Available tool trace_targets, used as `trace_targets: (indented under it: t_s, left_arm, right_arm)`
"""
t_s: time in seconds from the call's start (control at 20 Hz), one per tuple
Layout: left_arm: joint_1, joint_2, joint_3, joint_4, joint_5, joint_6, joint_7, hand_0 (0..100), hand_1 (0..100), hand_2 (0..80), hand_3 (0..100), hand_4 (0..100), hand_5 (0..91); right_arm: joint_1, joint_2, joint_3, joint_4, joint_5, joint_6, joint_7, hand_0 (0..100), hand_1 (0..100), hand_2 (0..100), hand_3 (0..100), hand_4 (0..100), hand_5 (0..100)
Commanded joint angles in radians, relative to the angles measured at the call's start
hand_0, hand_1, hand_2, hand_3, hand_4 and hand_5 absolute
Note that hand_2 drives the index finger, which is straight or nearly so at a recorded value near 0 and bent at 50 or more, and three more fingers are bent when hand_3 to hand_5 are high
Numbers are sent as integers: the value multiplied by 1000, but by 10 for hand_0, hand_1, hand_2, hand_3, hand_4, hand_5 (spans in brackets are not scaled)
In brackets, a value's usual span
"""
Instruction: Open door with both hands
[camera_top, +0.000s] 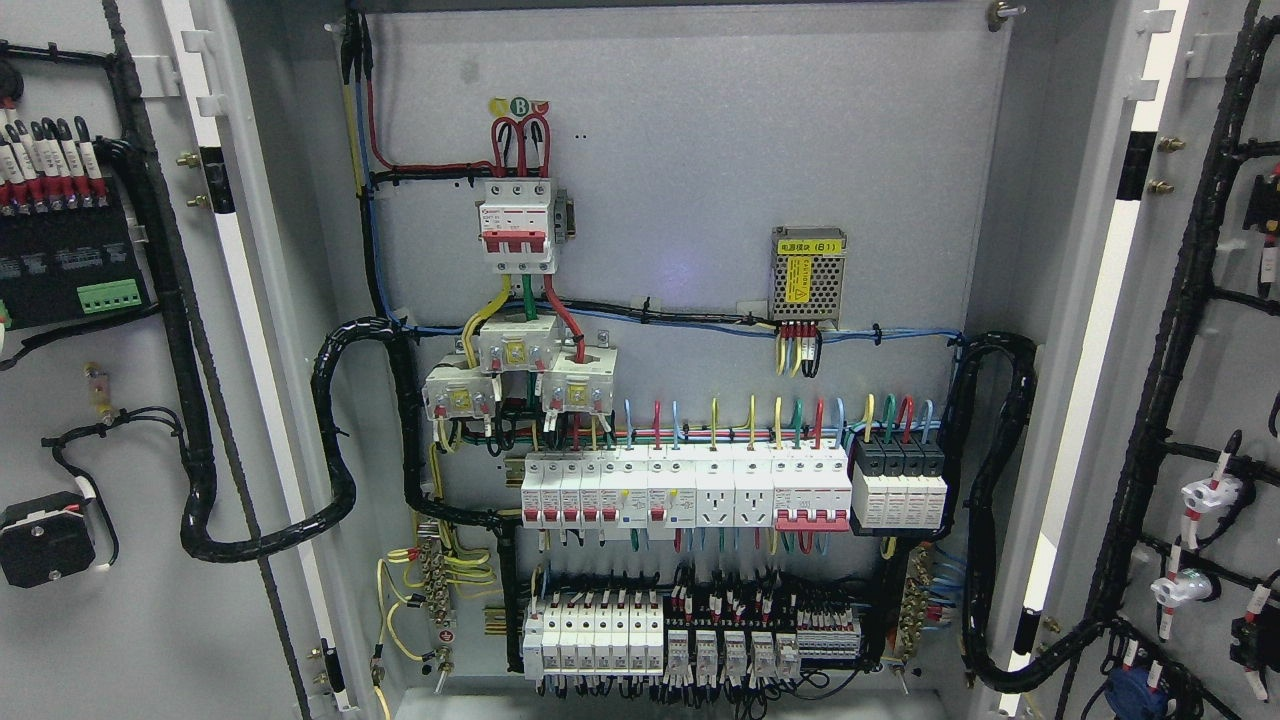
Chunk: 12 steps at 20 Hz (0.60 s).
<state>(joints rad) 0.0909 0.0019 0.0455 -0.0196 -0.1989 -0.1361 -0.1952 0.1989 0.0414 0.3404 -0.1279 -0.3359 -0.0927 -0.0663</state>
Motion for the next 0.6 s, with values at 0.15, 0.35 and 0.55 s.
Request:
trace_targets:
  t_s: [0.15,0.35,0.55]
  left_arm:
    - [-3,-37,-95,-14,122,67,22,0,0,0,0,42,0]
    - [-3,-37,-93,-14,159,72,59,0,0,0,0,42,0]
    - [-3,-37,-93,-17,161,60,57,0,0,0,0,42,0]
  right_arm:
    - [-6,35,-1,57,26,28,-3,0,0,0,0,0,0]
    - [-4,35,5,60,26,30,-3,0,0,0,0,0,0]
    - [-4,35,6,62,28,30,-3,0,0,0,0,0,0]
